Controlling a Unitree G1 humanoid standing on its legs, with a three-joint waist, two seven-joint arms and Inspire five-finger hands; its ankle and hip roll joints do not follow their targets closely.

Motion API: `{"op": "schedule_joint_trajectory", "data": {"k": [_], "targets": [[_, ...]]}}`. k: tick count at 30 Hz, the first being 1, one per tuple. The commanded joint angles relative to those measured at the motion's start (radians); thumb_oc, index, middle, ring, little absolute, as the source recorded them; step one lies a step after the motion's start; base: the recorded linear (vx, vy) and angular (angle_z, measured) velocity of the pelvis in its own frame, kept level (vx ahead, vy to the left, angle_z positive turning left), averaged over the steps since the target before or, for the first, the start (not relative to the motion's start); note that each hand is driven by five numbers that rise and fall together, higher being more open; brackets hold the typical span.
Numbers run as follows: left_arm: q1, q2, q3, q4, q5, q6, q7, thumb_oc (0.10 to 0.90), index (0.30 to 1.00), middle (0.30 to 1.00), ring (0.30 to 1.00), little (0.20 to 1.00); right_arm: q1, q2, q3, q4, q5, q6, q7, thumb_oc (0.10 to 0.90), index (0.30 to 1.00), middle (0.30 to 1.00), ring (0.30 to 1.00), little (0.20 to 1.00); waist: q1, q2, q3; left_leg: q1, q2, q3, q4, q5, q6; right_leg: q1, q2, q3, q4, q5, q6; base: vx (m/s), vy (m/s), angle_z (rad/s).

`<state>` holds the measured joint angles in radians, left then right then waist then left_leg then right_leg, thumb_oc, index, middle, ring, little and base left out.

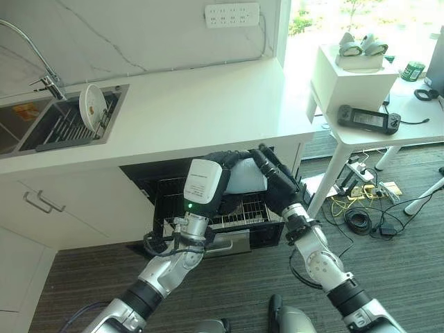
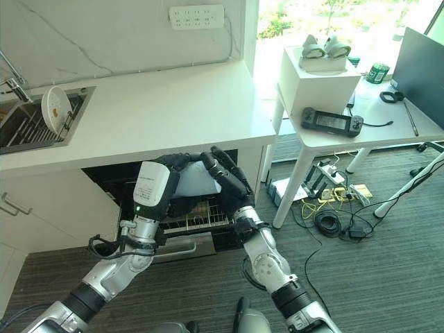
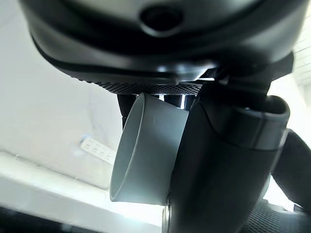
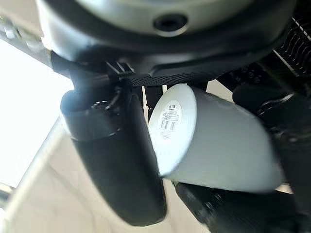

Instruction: Place the dishes in the dishwasher.

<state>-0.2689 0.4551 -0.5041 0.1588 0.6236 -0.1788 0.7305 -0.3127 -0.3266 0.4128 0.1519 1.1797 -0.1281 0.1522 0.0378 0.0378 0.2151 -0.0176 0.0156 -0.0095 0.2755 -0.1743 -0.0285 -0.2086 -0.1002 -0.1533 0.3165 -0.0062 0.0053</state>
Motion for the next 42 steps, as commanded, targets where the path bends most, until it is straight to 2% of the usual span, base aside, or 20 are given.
{"op": "schedule_joint_trajectory", "data": {"k": [1,6,15,17,26,28,31,36,37,39,40,42], "targets": [[-0.04,0.056,0.14,-0.082,-0.11,-0.017,0.02,0.4,0.3,0.3,0.3,0.3,-0.068,0.025,-0.103,-0.143,-0.132,-0.054,0.199,0.8,0.9,0.9,0.9,0.9,0.039,-0.04,-0.06,-0.029,-0.009,0.027,0.024,-0.096,0.042,0.123,-0.06,0.027,-0.016,-0.174,0.15,0.01,-0.034,0.01],[-0.024,0.046,0.168,-0.085,-0.235,-0.07,-0.076,0.4,0.3,0.3,0.3,0.3,-0.121,-0.036,-0.095,-0.146,-0.293,-0.066,0.238,0.8,0.9,0.9,0.9,0.9,0.057,-0.051,-0.061,-0.032,-0.01,0.017,0.024,-0.096,0.038,0.124,-0.064,0.015,-0.016,-0.174,0.152,0.01,-0.023,0.03],[-0.014,0.028,0.189,-0.1,-0.374,-0.117,-0.167,0.4,0.3,0.3,0.3,0.3,-0.177,-0.087,-0.073,-0.138,-0.417,-0.02,0.284,0.8,0.9,0.9,0.9,0.9,0.075,-0.061,-0.058,-0.031,-0.014,0.001,0.024,-0.095,0.035,0.129,-0.067,0.009,-0.016,-0.172,0.154,0.01,-0.011,0.05],[-0.02,0.024,0.19,-0.105,-0.396,-0.135,-0.191,0.4,0.3,0.3,0.3,0.3,-0.198,-0.098,-0.067,-0.117,-0.448,-0.05,0.25,0.8,0.9,0.9,0.9,0.9,0.081,-0.065,-0.056,-0.031,-0.016,-0.006,0.024,-0.095,0.034,0.13,-0.067,0.008,-0.016,-0.171,0.155,0.0,0.0,0.0],[-0.026,0.013,0.184,-0.124,-0.506,-0.161,-0.29,0.4,0.3,0.3,0.3,0.3,-0.217,-0.094,-0.048,-0.118,-0.487,-0.039,0.258,0.8,0.9,0.9,0.9,0.9,0.088,-0.066,-0.049,-0.03,-0.017,-0.014,0.024,-0.094,0.035,0.132,-0.067,0.008,-0.016,-0.168,0.158,0.0,0.0,0.0],[-0.028,0.004,0.174,-0.125,-0.549,-0.156,-0.329,0.4,0.3,0.3,0.3,0.3,-0.226,-0.086,-0.039,-0.111,-0.483,-0.068,0.237,0.8,0.9,0.9,0.9,0.9,0.09,-0.066,-0.048,-0.029,-0.018,-0.015,0.024,-0.094,0.036,0.133,-0.067,0.008,-0.016,-0.167,0.157,0.0,0.0,0.0],[-0.017,-0.002,0.174,-0.139,-0.59,-0.15,-0.376,0.4,0.3,0.3,0.3,0.3,-0.219,-0.081,-0.043,-0.113,-0.52,-0.077,0.239,0.8,0.9,0.9,0.9,0.9,0.093,-0.063,-0.045,-0.03,-0.019,-0.018,0.024,-0.092,0.037,0.132,-0.068,0.009,-0.016,-0.166,0.158,0.0,0.0,0.0],[-0.01,-0.001,0.169,-0.142,-0.605,-0.138,-0.365,0.4,0.3,0.3,0.3,0.3,-0.217,-0.092,-0.039,-0.115,-0.536,-0.102,0.226,0.8,0.9,0.9,0.9,0.9,0.094,-0.062,-0.043,-0.027,-0.02,-0.019,0.024,-0.093,0.039,0.135,-0.07,0.008,-0.016,-0.164,0.159,0.0,0.009,0.05],[-0.011,-0.002,0.171,-0.137,-0.613,-0.142,-0.365,0.4,0.3,0.3,0.3,0.3,-0.221,-0.094,-0.04,-0.115,-0.545,-0.107,0.219,0.4,0.3,0.3,0.3,0.3,0.095,-0.064,-0.043,-0.027,-0.02,-0.018,0.024,-0.092,0.038,0.135,-0.07,0.007,-0.016,-0.164,0.16,0.01,0.0,0.03],[-0.009,-0.008,0.171,-0.134,-0.62,-0.143,-0.365,0.4,0.3,0.3,0.3,0.3,-0.224,-0.093,-0.039,-0.111,-0.564,-0.129,0.212,0.4,0.3,0.3,0.3,0.3,0.097,-0.063,-0.041,-0.027,-0.021,-0.019,0.024,-0.091,0.039,0.136,-0.07,0.008,-0.016,-0.164,0.159,0.0,-0.001,0.02],[-0.009,-0.012,0.172,-0.13,-0.628,-0.136,-0.357,0.4,0.3,0.3,0.3,0.3,-0.231,-0.093,-0.042,-0.113,-0.565,-0.162,0.198,0.4,0.3,0.3,0.3,0.3,0.098,-0.063,-0.041,-0.027,-0.021,-0.02,0.024,-0.091,0.039,0.136,-0.069,0.007,-0.016,-0.163,0.158,0.0,0.0,0.0],[-0.014,-0.015,0.169,-0.123,-0.626,-0.134,-0.351,0.4,0.3,0.3,0.3,0.3,-0.234,-0.091,-0.046,-0.127,-0.562,-0.176,0.192,0.4,0.3,0.3,0.3,0.3,0.097,-0.064,-0.04,-0.027,-0.021,-0.02,0.024,-0.091,0.04,0.135,-0.068,0.008,-0.016,-0.163,0.158,0.0,0.0,0.0]]}}
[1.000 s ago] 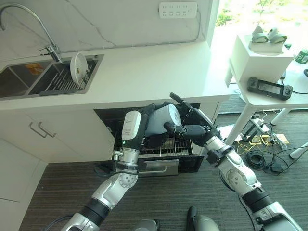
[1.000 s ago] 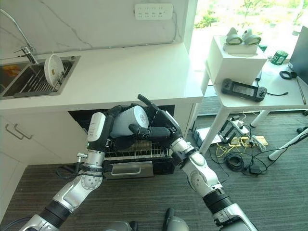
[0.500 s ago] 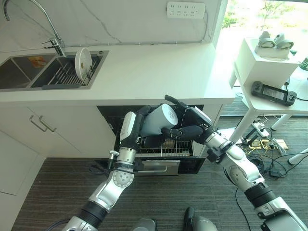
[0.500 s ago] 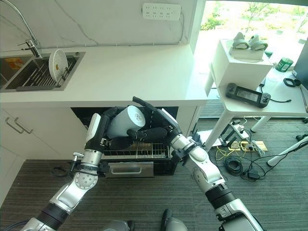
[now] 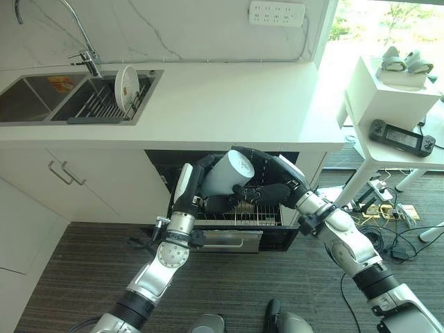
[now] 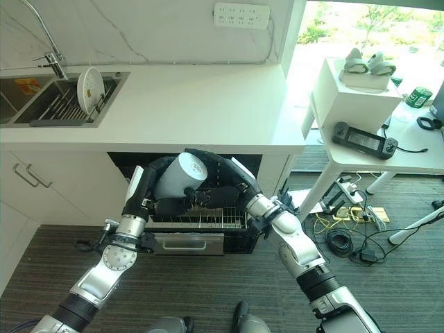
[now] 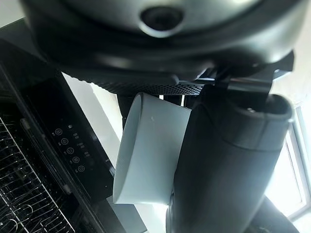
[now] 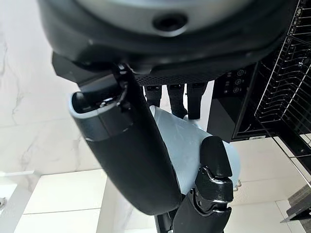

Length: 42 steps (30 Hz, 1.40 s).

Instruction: Place the dishes in the dishwasher.

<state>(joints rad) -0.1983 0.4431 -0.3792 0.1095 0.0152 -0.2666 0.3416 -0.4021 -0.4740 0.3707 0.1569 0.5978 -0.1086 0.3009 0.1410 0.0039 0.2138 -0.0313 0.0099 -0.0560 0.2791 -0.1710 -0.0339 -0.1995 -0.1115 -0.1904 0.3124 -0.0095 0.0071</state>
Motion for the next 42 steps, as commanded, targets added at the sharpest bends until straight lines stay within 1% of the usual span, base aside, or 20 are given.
{"op": "schedule_joint_trajectory", "data": {"k": [1,6,13,14,15,16,19,21,26,27,28,29,30,35,36,40,42], "targets": [[-0.086,-0.005,0.045,-0.071,-0.017,-0.047,0.037,0.4,0.3,0.3,0.3,0.3,-0.146,0.058,-0.008,-0.138,0.021,-0.199,0.041,0.4,0.3,0.3,0.3,0.3,-0.007,-0.03,-0.039,-0.014,-0.015,0.027,0.021,-0.095,0.045,0.126,-0.057,0.045,-0.012,-0.161,0.156,0.0,0.0,0.0],[-0.086,-0.015,0.043,-0.072,-0.008,-0.042,0.031,0.4,0.3,0.3,0.3,0.3,-0.154,0.067,-0.014,-0.167,0.011,-0.223,0.028,0.4,0.3,0.3,0.3,0.3,-0.005,-0.029,-0.038,-0.015,-0.016,0.027,0.021,-0.095,0.046,0.126,-0.056,0.046,-0.012,-0.163,0.154,0.0,0.0,0.0],[-0.085,-0.013,0.045,-0.068,-0.009,-0.023,0.044,0.4,0.3,0.3,0.3,0.3,-0.159,0.071,-0.016,-0.19,0.009,-0.233,0.029,0.4,0.3,0.3,0.3,0.3,-0.005,-0.027,-0.038,-0.014,-0.015,0.028,0.021,-0.095,0.046,0.126,-0.056,0.046,-0.012,-0.163,0.152,0.0,0.0,0.0],[-0.085,-0.013,0.044,-0.065,-0.01,-0.027,0.046,0.416,0.324,0.324,0.324,0.324,-0.161,0.072,-0.014,-0.191,0.007,-0.235,0.026,0.4,0.3,0.3,0.3,0.3,-0.004,-0.027,-0.038,-0.014,-0.015,0.028,0.021,-0.094,0.046,0.126,-0.056,0.045,-0.012,-0.163,0.152,0.0,0.0,0.0],[-0.085,-0.014,0.045,-0.065,-0.007,-0.025,0.05,0.574,0.561,0.561,0.561,0.561,-0.164,0.072,-0.014,-0.193,0.006,-0.235,0.022,0.4,0.3,0.3,0.3,0.3,-0.003,-0.027,-0.039,-0.015,-0.015,0.028,0.021,-0.094,0.046,0.126,-0.056,0.045,-0.012,-0.163,0.152,0.0,0.0,0.0],[-0.082,-0.014,0.047,-0.065,-0.006,-0.025,0.05,0.8,0.9,0.9,0.9,0.9,-0.165,0.072,-0.015,-0.196,0.006,-0.235,0.02,0.4,0.3,0.3,0.3,0.3,-0.002,-0.027,-0.039,-0.016,-0.015,0.028,0.021,-0.094,0.046,0.125,-0.056,0.045,-0.012,-0.163,0.152,0.0,0.0,0.0],[-0.082,-0.015,0.046,-0.06,-0.002,-0.009,0.043,0.8,0.9,0.9,0.9,0.9,-0.164,0.074,-0.019,-0.203,0.013,-0.243,0.015,0.4,0.3,0.3,0.3,0.3,-0.004,-0.026,-0.04,-0.016,-0.013,0.03,0.021,-0.094,0.046,0.125,-0.056,0.045,-0.012,-0.163,0.152,0.0,0.0,0.0],[-0.079,-0.014,0.044,-0.054,0.006,-0.011,0.051,0.8,0.9,0.9,0.9,0.9,-0.161,0.074,-0.022,-0.207,0.008,-0.261,-0.011,0.4,0.3,0.3,0.3,0.3,-0.004,-0.025,-0.04,-0.016,-0.013,0.031,0.021,-0.094,0.045,0.125,-0.057,0.044,-0.012,-0.162,0.152,0.0,0.0,0.0],[-0.08,-0.016,0.044,-0.048,0.038,-0.005,0.09,0.8,0.9,0.9,0.9,0.9,-0.156,0.083,-0.049,-0.196,-0.027,-0.335,-0.136,0.4,0.3,0.3,0.3,0.3,-0.008,-0.019,-0.042,-0.015,-0.011,0.035,0.021,-0.094,0.046,0.125,-0.058,0.046,-0.012,-0.163,0.151,0.0,0.0,0.0],[-0.08,-0.015,0.046,-0.046,0.061,-0.001,0.109,0.8,0.9,0.9,0.9,0.9,-0.153,0.085,-0.061,-0.194,-0.031,-0.354,-0.173,0.4,0.3,0.3,0.3,0.3,-0.011,-0.017,-0.042,-0.015,-0.01,0.036,0.021,-0.094,0.046,0.125,-0.057,0.047,-0.012,-0.163,0.15,0.0,0.0,0.0],[-0.081,-0.013,0.048,-0.041,0.111,-0.001,0.151,0.8,0.9,0.9,0.9,0.9,-0.144,0.087,-0.083,-0.195,-0.03,-0.385,-0.22,0.4,0.3,0.3,0.3,0.3,-0.016,-0.014,-0.042,-0.014,-0.01,0.038,0.021,-0.095,0.046,0.125,-0.057,0.05,-0.012,-0.164,0.15,-0.01,0.032,0.0],[-0.081,-0.011,0.05,-0.039,0.129,0.004,0.167,0.8,0.9,0.9,0.9,0.9,-0.14,0.087,-0.093,-0.196,-0.027,-0.391,-0.234,0.4,0.3,0.3,0.3,0.3,-0.019,-0.013,-0.042,-0.014,-0.01,0.039,0.021,-0.096,0.046,0.124,-0.056,0.051,-0.012,-0.164,0.15,-0.01,0.033,-0.01],[-0.082,-0.006,0.053,-0.038,0.165,0.017,0.197,0.8,0.9,0.9,0.9,0.9,-0.132,0.085,-0.109,-0.199,-0.027,-0.412,-0.271,0.4,0.3,0.3,0.3,0.3,-0.024,-0.011,-0.042,-0.013,-0.01,0.041,0.021,-0.096,0.047,0.124,-0.055,0.053,-0.012,-0.165,0.149,0.0,0.0,0.0],[-0.085,0.016,0.074,-0.041,0.264,0.042,0.287,0.8,0.9,0.9,0.9,0.9,-0.095,0.07,-0.173,-0.191,-0.051,-0.463,-0.359,0.4,0.3,0.3,0.3,0.3,-0.038,-0.005,-0.043,-0.014,-0.007,0.048,0.021,-0.098,0.047,0.122,-0.053,0.061,-0.012,-0.168,0.148,0.0,0.004,-0.01],[-0.085,0.026,0.083,-0.044,0.301,0.05,0.327,0.8,0.9,0.9,0.9,0.9,-0.079,0.058,-0.192,-0.179,-0.051,-0.485,-0.39,0.4,0.3,0.3,0.3,0.3,-0.045,-0.003,-0.042,-0.013,-0.005,0.051,0.021,-0.099,0.047,0.122,-0.052,0.064,-0.012,-0.169,0.148,0.0,0.019,-0.1],[-0.082,0.04,0.097,-0.053,0.348,0.065,0.36,0.8,0.9,0.9,0.9,0.9,-0.055,0.042,-0.218,-0.169,-0.031,-0.513,-0.402,0.4,0.3,0.3,0.3,0.3,-0.053,-0.002,-0.044,-0.012,-0.003,0.054,0.021,-0.101,0.046,0.122,-0.049,0.067,-0.012,-0.171,0.147,0.01,0.009,-0.08],[-0.086,0.045,0.101,-0.055,0.371,0.074,0.378,0.8,0.9,0.9,0.9,0.9,-0.049,0.035,-0.225,-0.171,-0.027,-0.516,-0.405,0.4,0.3,0.3,0.3,0.3,-0.058,-0.002,-0.045,-0.012,-0.003,0.055,0.021,-0.101,0.045,0.121,-0.048,0.068,-0.012,-0.172,0.146,0.0,0.0,0.0]]}}
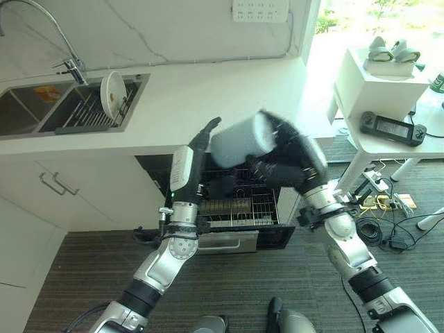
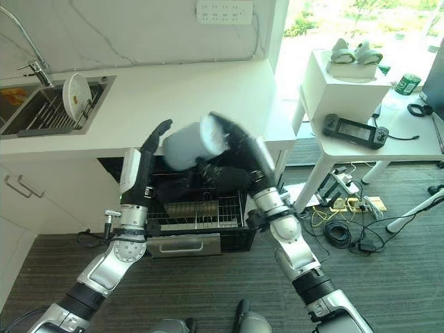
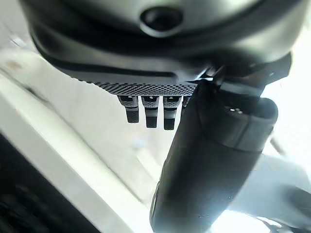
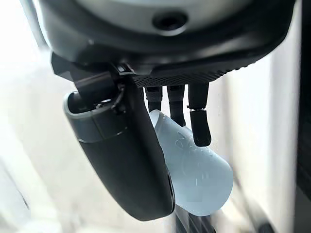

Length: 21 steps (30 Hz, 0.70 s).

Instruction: Place the dishes in the dishwasher.

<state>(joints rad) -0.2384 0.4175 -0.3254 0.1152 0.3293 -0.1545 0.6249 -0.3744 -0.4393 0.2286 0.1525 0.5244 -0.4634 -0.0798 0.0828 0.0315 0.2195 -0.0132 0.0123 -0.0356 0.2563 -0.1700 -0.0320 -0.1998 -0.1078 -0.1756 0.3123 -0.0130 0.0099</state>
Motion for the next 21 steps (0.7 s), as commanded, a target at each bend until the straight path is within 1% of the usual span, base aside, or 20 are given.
{"op": "schedule_joint_trajectory", "data": {"k": [1,7,10,13,16,17,19,21], "targets": [[-0.048,0.073,0.051,-0.065,0.076,-0.03,0.106,0.8,0.9,0.9,0.9,0.9,-0.074,-0.002,-0.084,-0.168,0.05,-0.162,-0.023,0.4,0.3,0.3,0.3,0.3,-0.001,-0.029,-0.051,-0.03,-0.005,0.034,0.044,-0.102,0.043,0.121,-0.051,0.055,-0.012,-0.169,0.143,0.01,0.011,-0.03],[-0.046,0.091,0.06,-0.076,0.124,-0.002,0.121,0.8,0.9,0.9,0.9,0.9,-0.067,-0.01,-0.091,-0.161,0.046,-0.172,-0.059,0.4,0.3,0.3,0.3,0.3,-0.005,-0.026,-0.055,-0.032,-0.003,0.034,0.044,-0.103,0.041,0.121,-0.048,0.055,-0.012,-0.174,0.141,0.0,0.005,-0.03],[-0.041,0.096,0.063,-0.082,0.124,0.003,0.119,0.8,0.9,0.9,0.9,0.9,-0.062,-0.014,-0.095,-0.163,0.059,-0.17,-0.05,0.4,0.3,0.3,0.3,0.3,-0.006,-0.025,-0.054,-0.031,-0.002,0.034,0.044,-0.103,0.041,0.122,-0.049,0.053,-0.012,-0.175,0.14,0.0,0.0,0.0],[-0.032,0.098,0.067,-0.087,0.112,-0.001,0.113,0.8,0.9,0.9,0.9,0.9,-0.061,-0.012,-0.087,-0.176,0.075,-0.14,-0.012,0.4,0.3,0.3,0.3,0.3,-0.004,-0.024,-0.055,-0.032,-0.002,0.033,0.044,-0.103,0.04,0.122,-0.049,0.052,-0.012,-0.176,0.14,0.0,0.0,0.0],[-0.022,0.096,0.073,-0.094,0.077,-0.021,0.085,0.8,0.9,0.9,0.9,0.9,-0.057,-0.014,-0.076,-0.181,0.094,-0.086,0.047,0.4,0.3,0.3,0.3,0.3,0.001,-0.025,-0.056,-0.035,-0.004,0.031,0.044,-0.102,0.039,0.121,-0.05,0.05,-0.012,-0.177,0.14,0.0,0.0,0.0],[-0.013,0.093,0.076,-0.093,0.035,-0.041,0.046,0.8,0.9,0.9,0.9,0.9,-0.053,-0.012,-0.067,-0.177,0.093,-0.069,0.069,0.4,0.3,0.3,0.3,0.3,0.004,-0.026,-0.057,-0.036,-0.003,0.031,0.044,-0.101,0.038,0.121,-0.051,0.048,-0.012,-0.177,0.14,0.0,0.0,0.0],[0.004,0.091,0.081,-0.096,0.006,-0.062,-0.003,0.8,0.9,0.9,0.9,0.9,-0.043,-0.009,-0.063,-0.172,0.095,-0.052,0.095,0.4,0.3,0.3,0.3,0.3,0.008,-0.026,-0.057,-0.037,-0.002,0.032,0.044,-0.1,0.037,0.122,-0.053,0.043,-0.012,-0.177,0.14,0.0,0.0,0.0],[0.036,0.09,0.089,-0.105,-0.021,-0.063,-0.052,0.8,0.9,0.9,0.9,0.9,-0.022,-0.007,-0.06,-0.172,0.095,-0.032,0.124,0.4,0.3,0.3,0.3,0.3,0.014,-0.024,-0.058,-0.039,0.001,0.033,0.044,-0.099,0.036,0.122,-0.056,0.037,-0.012,-0.177,0.139,0.01,0.015,0.01]]}}
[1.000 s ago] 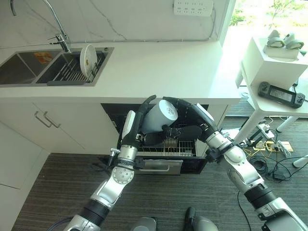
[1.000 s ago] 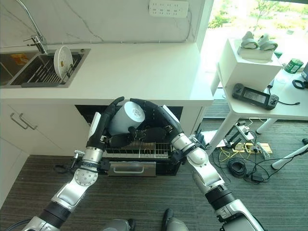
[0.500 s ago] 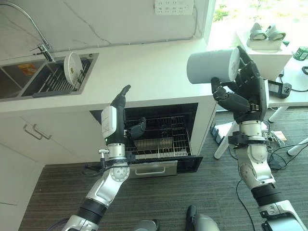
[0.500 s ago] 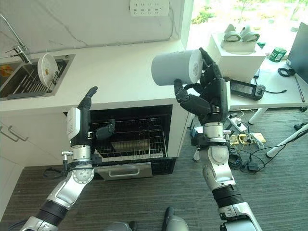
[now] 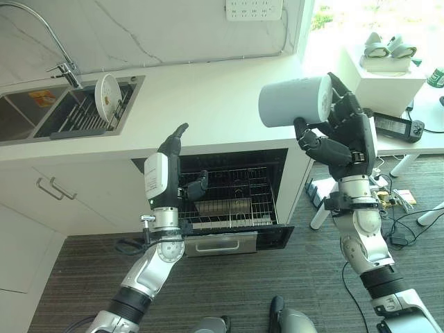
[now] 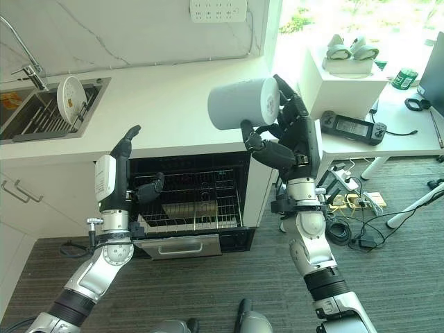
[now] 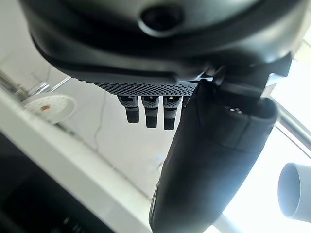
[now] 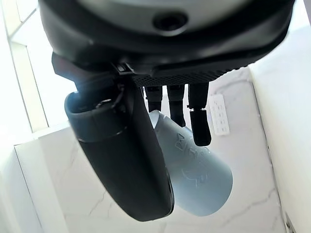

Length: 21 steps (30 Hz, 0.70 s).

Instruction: Place the dishes in the dishwasher.

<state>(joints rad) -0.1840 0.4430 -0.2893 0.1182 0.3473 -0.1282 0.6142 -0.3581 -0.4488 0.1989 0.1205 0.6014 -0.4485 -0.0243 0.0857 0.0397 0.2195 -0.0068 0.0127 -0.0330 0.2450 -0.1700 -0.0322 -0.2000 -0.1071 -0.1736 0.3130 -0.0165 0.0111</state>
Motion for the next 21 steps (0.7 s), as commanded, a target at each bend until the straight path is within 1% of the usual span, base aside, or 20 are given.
{"op": "schedule_joint_trajectory", "data": {"k": [1,3,5,6,7,8,9,13,15,18,21], "targets": [[-0.002,0.068,0.059,-0.106,-0.057,-0.085,-0.055,0.8,0.9,0.9,0.9,0.9,-0.028,0.001,-0.032,-0.14,0.021,-0.04,0.081,0.4,0.3,0.3,0.3,0.3,0.013,-0.031,-0.058,-0.047,0.002,0.031,0.055,-0.099,0.036,0.121,-0.057,0.033,-0.013,-0.174,0.137,0.01,0.04,0.01],[0.02,0.076,0.065,-0.086,-0.073,-0.081,-0.073,0.8,0.9,0.9,0.9,0.9,-0.015,-0.002,-0.032,-0.137,0.031,-0.022,0.102,0.4,0.3,0.3,0.3,0.3,0.016,-0.03,-0.06,-0.049,0.004,0.034,0.055,-0.097,0.035,0.121,-0.06,0.028,-0.013,-0.174,0.137,0.01,0.039,0.02],[0.048,0.085,0.076,-0.062,-0.09,-0.1,-0.104,0.8,0.9,0.9,0.9,0.9,0.0,-0.006,-0.032,-0.13,0.034,-0.008,0.116,0.4,0.3,0.3,0.3,0.3,0.021,-0.029,-0.061,-0.053,0.008,0.036,0.055,-0.094,0.033,0.12,-0.064,0.021,-0.013,-0.174,0.137,0.02,0.046,0.03],[0.073,0.091,0.086,-0.053,-0.057,-0.121,-0.115,0.8,0.9,0.9,0.9,0.9,0.013,-0.004,-0.031,-0.121,0.023,-0.006,0.119,0.4,0.3,0.3,0.3,0.3,0.028,-0.027,-0.06,-0.058,0.011,0.036,0.055,-0.091,0.032,0.119,-0.068,0.014,-0.013,-0.173,0.137,0.01,0.047,0.03],[0.078,0.092,0.087,-0.053,-0.037,-0.126,-0.111,0.8,0.9,0.9,0.9,0.9,0.016,-0.004,-0.03,-0.12,0.021,-0.004,0.119,0.4,0.3,0.3,0.3,0.3,0.029,-0.027,-0.061,-0.059,0.011,0.036,0.055,-0.09,0.031,0.119,-0.069,0.013,-0.013,-0.173,0.137,0.01,0.042,0.05],[0.09,0.1,0.091,-0.051,0.022,-0.14,-0.097,0.8,0.9,0.9,0.9,0.9,0.023,-0.005,-0.03,-0.117,0.022,-0.002,0.122,0.4,0.3,0.3,0.3,0.3,0.031,-0.026,-0.061,-0.061,0.013,0.036,0.055,-0.089,0.03,0.119,-0.071,0.01,-0.013,-0.173,0.137,0.02,0.035,0.17],[0.099,0.128,0.092,-0.043,0.14,-0.153,-0.08,0.8,0.9,0.9,0.9,0.9,0.033,-0.006,-0.028,-0.1,0.02,-0.004,0.132,0.4,0.3,0.3,0.3,0.3,0.036,-0.024,-0.061,-0.066,0.016,0.037,0.055,-0.087,0.028,0.117,-0.076,0.003,-0.013,-0.172,0.14,0.02,0.039,0.21],[0.121,0.177,0.095,-0.021,0.179,-0.166,-0.082,0.8,0.9,0.9,0.9,0.9,0.045,-0.013,-0.016,-0.073,0.016,0.005,0.146,0.4,0.3,0.3,0.3,0.3,0.047,-0.017,-0.062,-0.08,0.02,0.034,0.055,-0.079,0.025,0.113,-0.085,-0.009,-0.013,-0.172,0.143,0.03,0.042,0.13],[0.143,0.207,0.098,-0.003,0.221,-0.166,-0.093,0.8,0.9,0.9,0.9,0.9,0.052,-0.019,-0.006,-0.047,-0.014,0.012,0.146,0.4,0.3,0.3,0.3,0.3,0.059,-0.015,-0.064,-0.086,0.024,0.03,0.055,-0.076,0.023,0.116,-0.093,-0.026,-0.013,-0.172,0.146,0.07,0.016,0.2],[0.157,0.232,0.095,0.006,0.241,-0.17,-0.108,0.8,0.9,0.9,0.9,0.9,0.026,-0.024,0.015,-0.019,-0.045,0.019,0.121,0.4,0.3,0.3,0.3,0.3,0.078,-0.013,-0.06,-0.094,0.027,0.019,0.055,-0.067,0.021,0.126,-0.096,-0.046,-0.013,-0.174,0.143,0.06,0.002,0.18],[0.162,0.244,0.088,0.014,0.259,-0.156,-0.107,0.8,0.9,0.9,0.9,0.9,-0.004,-0.024,0.032,0.015,-0.079,0.021,0.084,0.4,0.3,0.3,0.3,0.3,0.092,-0.01,-0.053,-0.095,0.026,0.004,0.055,-0.06,0.02,0.139,-0.095,-0.062,-0.013,-0.175,0.136,0.07,-0.002,0.17]]}}
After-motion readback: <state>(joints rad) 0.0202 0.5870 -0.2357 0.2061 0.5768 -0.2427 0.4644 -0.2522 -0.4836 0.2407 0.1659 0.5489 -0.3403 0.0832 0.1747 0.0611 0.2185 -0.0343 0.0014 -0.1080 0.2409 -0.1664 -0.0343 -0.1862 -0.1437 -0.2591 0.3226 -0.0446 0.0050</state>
